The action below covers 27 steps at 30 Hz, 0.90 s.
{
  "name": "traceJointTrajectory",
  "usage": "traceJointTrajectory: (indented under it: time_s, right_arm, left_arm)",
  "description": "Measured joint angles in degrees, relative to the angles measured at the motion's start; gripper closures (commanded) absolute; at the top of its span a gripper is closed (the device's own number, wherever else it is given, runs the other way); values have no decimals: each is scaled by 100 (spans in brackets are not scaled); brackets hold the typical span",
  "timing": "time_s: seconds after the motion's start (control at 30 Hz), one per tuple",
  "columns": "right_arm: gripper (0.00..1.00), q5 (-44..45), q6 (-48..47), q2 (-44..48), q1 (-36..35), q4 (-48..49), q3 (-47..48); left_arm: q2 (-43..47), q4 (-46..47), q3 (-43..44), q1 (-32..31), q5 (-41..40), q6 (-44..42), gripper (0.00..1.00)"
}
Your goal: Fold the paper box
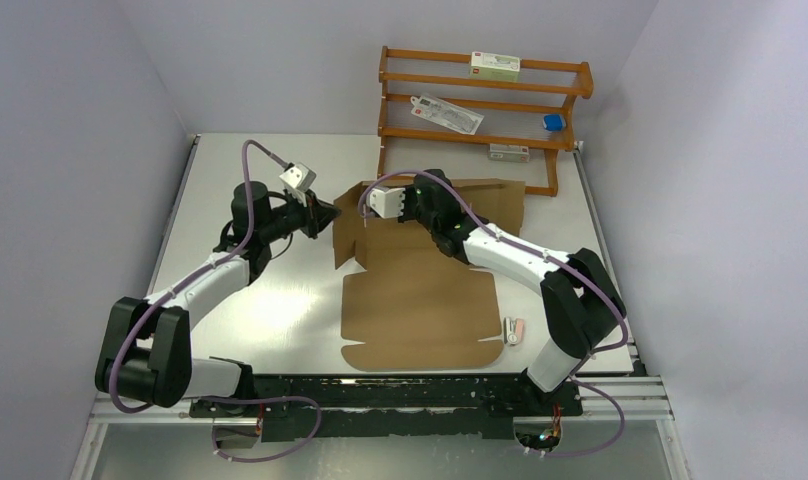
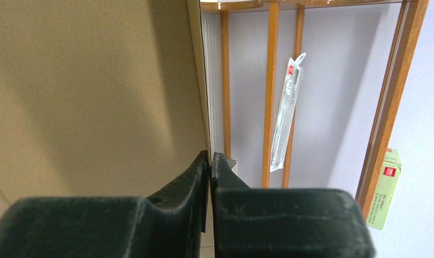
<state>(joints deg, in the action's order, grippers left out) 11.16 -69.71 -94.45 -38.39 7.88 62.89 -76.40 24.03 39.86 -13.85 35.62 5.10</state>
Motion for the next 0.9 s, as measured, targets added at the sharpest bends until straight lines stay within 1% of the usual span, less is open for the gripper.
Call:
traceJointTrajectory:
  time_s: [0.1, 0.27, 0.7, 0.83, 0.9]
  right_arm:
    - [92, -55, 68, 0, 7, 2, 0]
    - [91, -125, 63, 44, -4, 105, -101]
    - [90, -17, -153, 540, -212, 660, -831]
    - [87, 205, -225, 673, -402, 970, -1174]
    - [83, 330, -256, 739, -516, 1099, -1309]
  left_arm:
    - [0, 15, -39, -55, -70, -4, 95]
    - [26, 304, -179, -192, -247, 39, 94]
    - [302, 1700, -1080, -859, -1099, 470, 95]
    - [415, 2013, -1353, -1060, -1456, 553, 95]
    - [503, 2131, -1502, -1108, -1641, 610, 95]
